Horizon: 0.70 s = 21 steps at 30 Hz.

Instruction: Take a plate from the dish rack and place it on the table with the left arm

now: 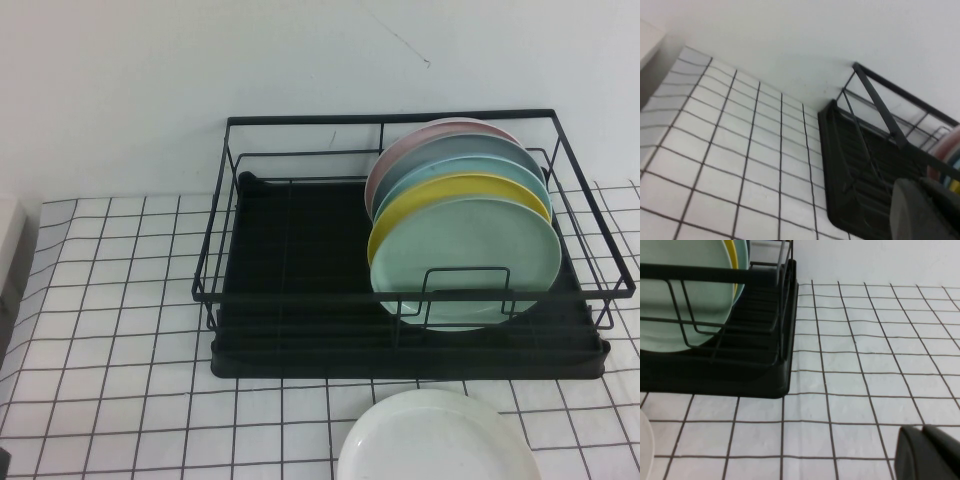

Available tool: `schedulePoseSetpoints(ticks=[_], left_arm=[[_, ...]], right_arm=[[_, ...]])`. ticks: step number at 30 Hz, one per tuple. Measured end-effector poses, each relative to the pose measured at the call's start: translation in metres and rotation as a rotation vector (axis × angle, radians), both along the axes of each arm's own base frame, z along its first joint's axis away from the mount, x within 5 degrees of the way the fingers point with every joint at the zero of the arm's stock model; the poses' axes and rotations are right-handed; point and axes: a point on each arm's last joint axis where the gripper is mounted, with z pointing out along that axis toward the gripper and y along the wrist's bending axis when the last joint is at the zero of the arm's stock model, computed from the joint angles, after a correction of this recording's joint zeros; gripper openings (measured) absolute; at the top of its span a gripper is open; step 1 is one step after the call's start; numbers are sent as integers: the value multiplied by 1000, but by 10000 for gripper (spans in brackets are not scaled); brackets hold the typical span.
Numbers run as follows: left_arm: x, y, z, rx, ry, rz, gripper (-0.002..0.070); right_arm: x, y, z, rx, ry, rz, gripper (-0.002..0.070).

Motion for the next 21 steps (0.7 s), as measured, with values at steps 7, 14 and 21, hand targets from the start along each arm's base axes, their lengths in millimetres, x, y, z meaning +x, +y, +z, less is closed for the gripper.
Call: schedulePoseSetpoints(ticks=[7, 14, 21], left_arm=[[4, -17, 50, 150, 113, -223, -3], [41, -27, 117, 432, 214, -477, -3], [109, -38, 157, 559, 274, -688, -3]], right_arm=[[0, 0, 0, 0, 0, 0, -1], [0, 0, 0, 0, 0, 0, -1], [0, 0, 0, 0, 0, 0, -1]])
